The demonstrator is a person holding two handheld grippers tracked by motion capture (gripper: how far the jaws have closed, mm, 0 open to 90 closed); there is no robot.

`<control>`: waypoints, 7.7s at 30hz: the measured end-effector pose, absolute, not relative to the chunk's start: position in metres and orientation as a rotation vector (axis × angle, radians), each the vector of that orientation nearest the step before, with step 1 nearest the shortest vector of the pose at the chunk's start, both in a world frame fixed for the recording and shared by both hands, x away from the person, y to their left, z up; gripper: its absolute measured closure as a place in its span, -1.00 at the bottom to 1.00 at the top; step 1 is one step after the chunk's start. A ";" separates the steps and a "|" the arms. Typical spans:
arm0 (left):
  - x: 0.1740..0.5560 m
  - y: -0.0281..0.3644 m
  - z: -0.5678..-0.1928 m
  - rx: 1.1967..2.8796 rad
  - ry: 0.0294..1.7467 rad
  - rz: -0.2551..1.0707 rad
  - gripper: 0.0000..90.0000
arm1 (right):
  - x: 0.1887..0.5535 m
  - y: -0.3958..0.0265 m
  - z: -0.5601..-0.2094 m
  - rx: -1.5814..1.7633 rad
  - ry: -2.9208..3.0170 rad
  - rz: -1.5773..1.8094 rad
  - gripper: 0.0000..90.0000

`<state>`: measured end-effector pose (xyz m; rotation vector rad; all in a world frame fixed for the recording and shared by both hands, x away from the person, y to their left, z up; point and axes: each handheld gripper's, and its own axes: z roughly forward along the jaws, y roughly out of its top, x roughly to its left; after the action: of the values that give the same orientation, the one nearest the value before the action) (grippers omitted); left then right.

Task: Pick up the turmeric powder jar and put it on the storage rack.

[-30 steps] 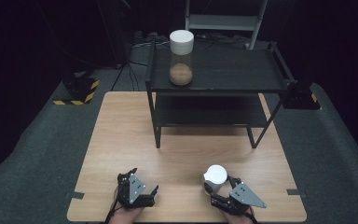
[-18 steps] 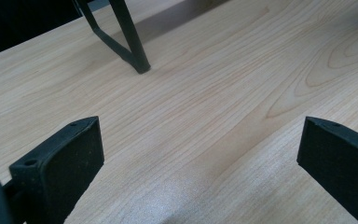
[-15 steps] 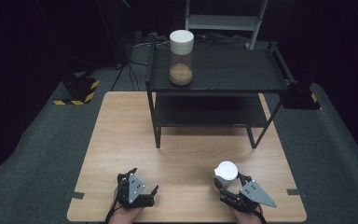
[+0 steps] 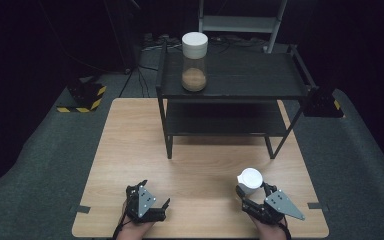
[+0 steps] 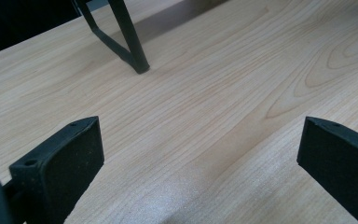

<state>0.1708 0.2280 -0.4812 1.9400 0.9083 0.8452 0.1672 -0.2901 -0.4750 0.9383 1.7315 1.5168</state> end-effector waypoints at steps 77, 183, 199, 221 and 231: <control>0.173 0.237 -0.482 1.922 0.890 0.803 -0.99 | 0.206 -0.285 -0.282 0.755 1.510 1.527 -0.33; 0.174 0.248 -0.485 1.872 0.901 0.761 -0.99 | 0.341 -0.243 -0.224 0.958 1.493 1.471 -1.00; 0.173 0.247 -0.485 1.875 0.900 0.765 -0.99 | 0.314 -0.249 -0.230 0.945 1.498 1.492 -1.00; 0.173 0.245 -0.484 1.882 0.897 0.770 -0.99 | 0.255 -0.256 -0.237 0.858 1.516 1.507 -1.00; 0.173 0.245 -0.485 1.879 0.896 0.775 -0.99 | 0.229 -0.260 -0.250 0.838 1.515 1.487 -1.00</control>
<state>0.1726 0.2454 -0.4848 1.8789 0.8964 0.7750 0.2294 -0.2602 -0.2501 0.8378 1.5155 1.4868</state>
